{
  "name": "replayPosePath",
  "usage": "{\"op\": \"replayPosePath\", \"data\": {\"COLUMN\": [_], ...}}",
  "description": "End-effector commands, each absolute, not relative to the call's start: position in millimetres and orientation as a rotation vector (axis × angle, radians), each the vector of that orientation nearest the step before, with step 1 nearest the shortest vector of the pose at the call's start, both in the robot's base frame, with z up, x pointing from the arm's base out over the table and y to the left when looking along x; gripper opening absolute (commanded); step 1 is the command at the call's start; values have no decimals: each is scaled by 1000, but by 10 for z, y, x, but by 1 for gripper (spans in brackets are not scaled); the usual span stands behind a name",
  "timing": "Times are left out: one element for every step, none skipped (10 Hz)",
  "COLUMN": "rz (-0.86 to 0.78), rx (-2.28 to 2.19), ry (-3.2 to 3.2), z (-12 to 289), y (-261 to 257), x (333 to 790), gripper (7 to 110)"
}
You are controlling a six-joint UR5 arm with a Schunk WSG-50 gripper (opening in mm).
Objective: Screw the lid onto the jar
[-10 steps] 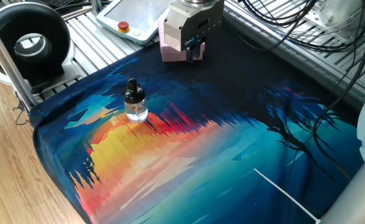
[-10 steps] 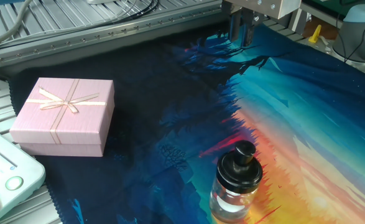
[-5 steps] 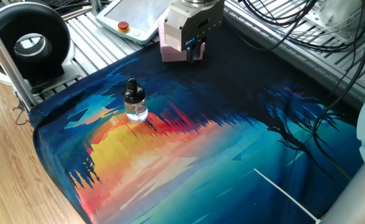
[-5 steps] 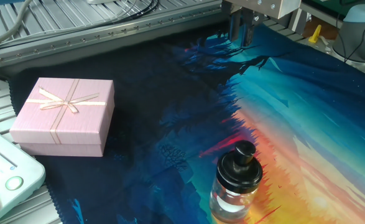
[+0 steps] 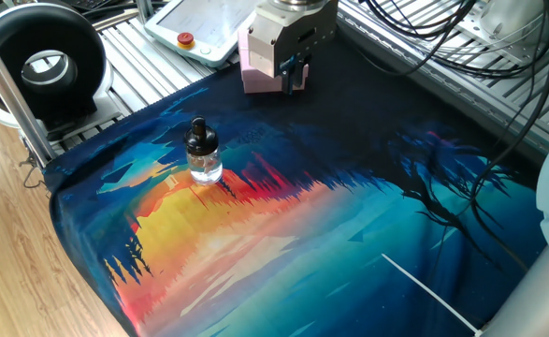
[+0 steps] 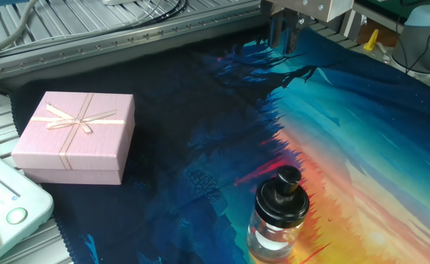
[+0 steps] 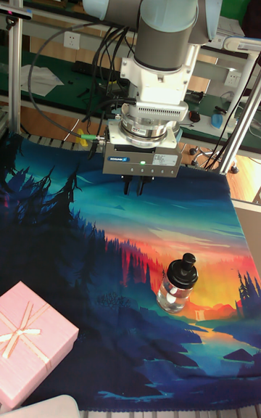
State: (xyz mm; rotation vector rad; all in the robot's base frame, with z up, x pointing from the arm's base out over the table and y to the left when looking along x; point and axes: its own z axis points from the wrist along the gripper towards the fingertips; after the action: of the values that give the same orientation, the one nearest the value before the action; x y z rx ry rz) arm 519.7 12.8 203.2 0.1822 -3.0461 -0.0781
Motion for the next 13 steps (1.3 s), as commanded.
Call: {"op": "replayPosePath", "data": {"rz": [-103,-103,-103,-108,-106,-111,-118,-115,-120,-116,-114,-114,-113], "rx": [180,180,180,182,184,185,192,192,199,201,201,201,199], "ry": [-3046,-3046,-3046,-3043,-3042,-3040,-3038,-3040,-3039,-3039,-3039,-3039,-3039], "z": [2049,2051,2051,2052,2052,2053,2053,2053,2053,2053,2056,2058,2059], "y": [165,165,165,172,168,175,185,181,189,181,177,177,177], "x": [5197,5197,5197,5189,5185,5181,5177,5181,5181,5180,5180,5179,5179], "gripper": [22,22,22,22,22,22,22,22,44,44,44,44,44]}}
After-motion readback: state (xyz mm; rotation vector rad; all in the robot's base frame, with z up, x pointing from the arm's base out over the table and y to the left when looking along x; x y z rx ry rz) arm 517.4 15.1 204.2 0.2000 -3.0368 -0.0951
